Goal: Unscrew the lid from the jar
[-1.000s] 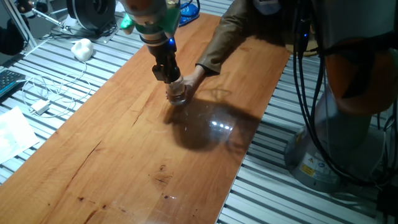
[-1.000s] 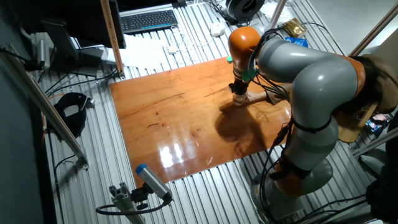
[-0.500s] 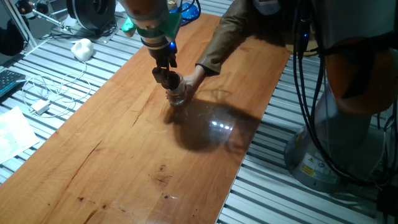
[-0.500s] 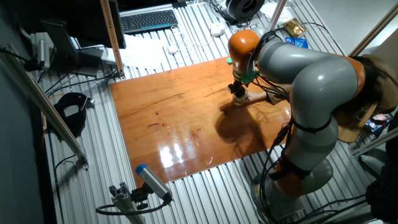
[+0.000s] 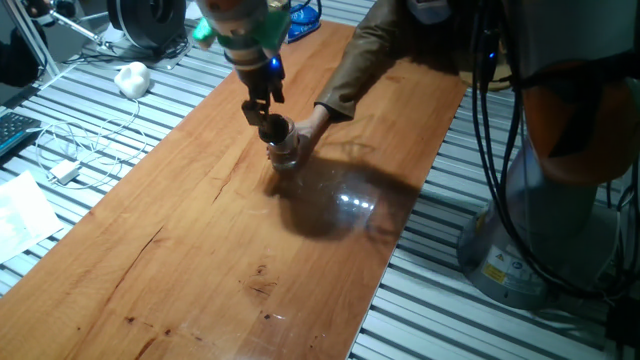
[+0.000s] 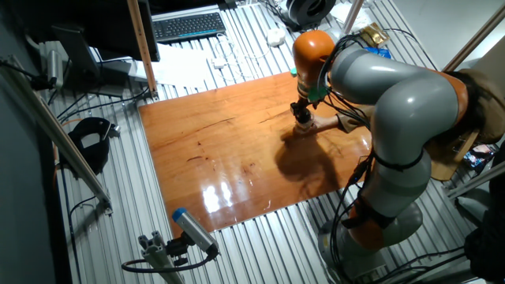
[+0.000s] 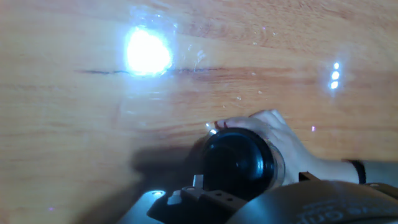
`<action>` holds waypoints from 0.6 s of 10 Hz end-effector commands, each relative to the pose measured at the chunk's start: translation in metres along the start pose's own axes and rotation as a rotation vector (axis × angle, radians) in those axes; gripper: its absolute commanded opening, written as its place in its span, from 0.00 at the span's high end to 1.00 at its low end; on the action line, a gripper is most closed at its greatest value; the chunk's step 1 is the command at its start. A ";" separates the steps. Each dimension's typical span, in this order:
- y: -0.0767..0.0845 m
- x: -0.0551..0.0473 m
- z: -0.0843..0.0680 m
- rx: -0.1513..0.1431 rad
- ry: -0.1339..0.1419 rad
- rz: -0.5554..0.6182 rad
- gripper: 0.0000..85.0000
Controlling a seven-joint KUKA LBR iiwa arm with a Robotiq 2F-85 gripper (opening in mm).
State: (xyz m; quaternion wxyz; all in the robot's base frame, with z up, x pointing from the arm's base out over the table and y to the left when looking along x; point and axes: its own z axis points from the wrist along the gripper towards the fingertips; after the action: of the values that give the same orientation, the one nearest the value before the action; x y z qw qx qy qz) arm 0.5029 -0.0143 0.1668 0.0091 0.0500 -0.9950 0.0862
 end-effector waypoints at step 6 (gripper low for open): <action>-0.018 0.026 -0.061 -0.048 0.055 0.079 0.60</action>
State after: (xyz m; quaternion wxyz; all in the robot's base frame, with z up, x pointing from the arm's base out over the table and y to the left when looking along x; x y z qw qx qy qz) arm 0.4796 -0.0249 0.2249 0.0352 0.0086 -0.9971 0.0667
